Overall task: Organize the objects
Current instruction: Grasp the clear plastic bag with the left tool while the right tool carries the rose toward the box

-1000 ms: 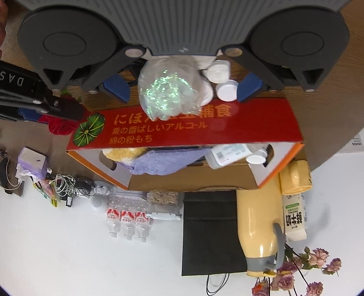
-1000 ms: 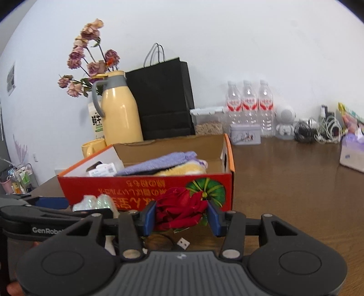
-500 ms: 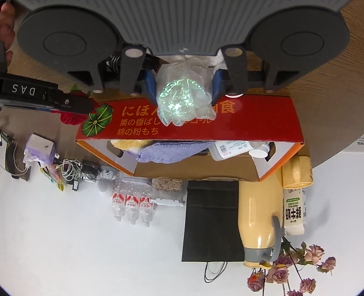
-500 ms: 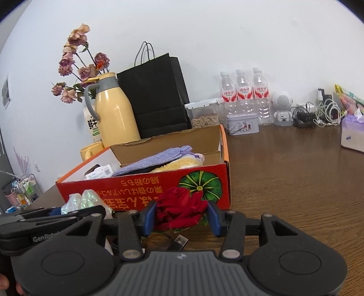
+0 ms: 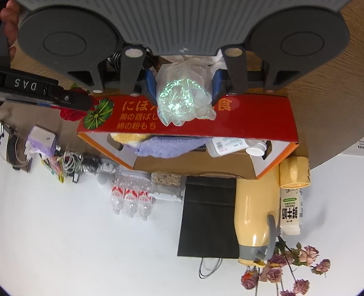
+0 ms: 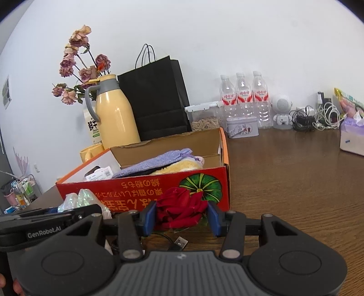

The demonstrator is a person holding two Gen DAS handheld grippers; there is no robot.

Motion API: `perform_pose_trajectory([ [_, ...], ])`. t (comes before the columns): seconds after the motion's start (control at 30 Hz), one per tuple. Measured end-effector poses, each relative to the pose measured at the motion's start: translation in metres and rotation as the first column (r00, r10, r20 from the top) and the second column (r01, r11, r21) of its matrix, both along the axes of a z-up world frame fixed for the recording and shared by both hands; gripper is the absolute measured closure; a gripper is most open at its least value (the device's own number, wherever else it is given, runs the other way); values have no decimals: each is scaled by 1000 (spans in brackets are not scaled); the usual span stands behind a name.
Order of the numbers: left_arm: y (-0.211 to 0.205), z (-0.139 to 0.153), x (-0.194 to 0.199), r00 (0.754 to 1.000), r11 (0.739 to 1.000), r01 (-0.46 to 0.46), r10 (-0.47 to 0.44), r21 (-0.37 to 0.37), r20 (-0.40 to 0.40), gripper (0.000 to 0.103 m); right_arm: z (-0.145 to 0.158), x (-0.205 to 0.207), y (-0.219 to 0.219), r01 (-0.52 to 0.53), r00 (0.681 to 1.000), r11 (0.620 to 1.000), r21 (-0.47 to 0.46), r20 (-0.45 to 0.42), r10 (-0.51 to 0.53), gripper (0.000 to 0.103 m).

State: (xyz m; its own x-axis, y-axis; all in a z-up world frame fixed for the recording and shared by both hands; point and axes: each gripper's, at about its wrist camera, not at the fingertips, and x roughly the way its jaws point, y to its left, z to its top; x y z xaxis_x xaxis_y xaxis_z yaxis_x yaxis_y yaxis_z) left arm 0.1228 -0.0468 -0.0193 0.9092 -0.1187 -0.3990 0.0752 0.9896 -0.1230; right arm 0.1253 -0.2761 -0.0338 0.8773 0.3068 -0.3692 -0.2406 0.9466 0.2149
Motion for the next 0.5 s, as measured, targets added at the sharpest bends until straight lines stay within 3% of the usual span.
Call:
perform_pose_trajectory([
  [0.1,9,13,-5,999,999,21,-20,-46,32,56,5,-4,4,-9,1000,1000,-23,17,9,57],
  [0.27,23,46,7,995,999,15,-11,-47,97,55,36,-1,17,-57,994,995,-78,90,64,57],
  [0.4,29,66,34,989,999,-36,40,-28,146,55,62,25,32,-53,985,992,-116,157,71,57],
  [0.5,32,69,64,985,996,-82,86,-33,149,55,69,61,45,-33,987,993,-114,152,50,57],
])
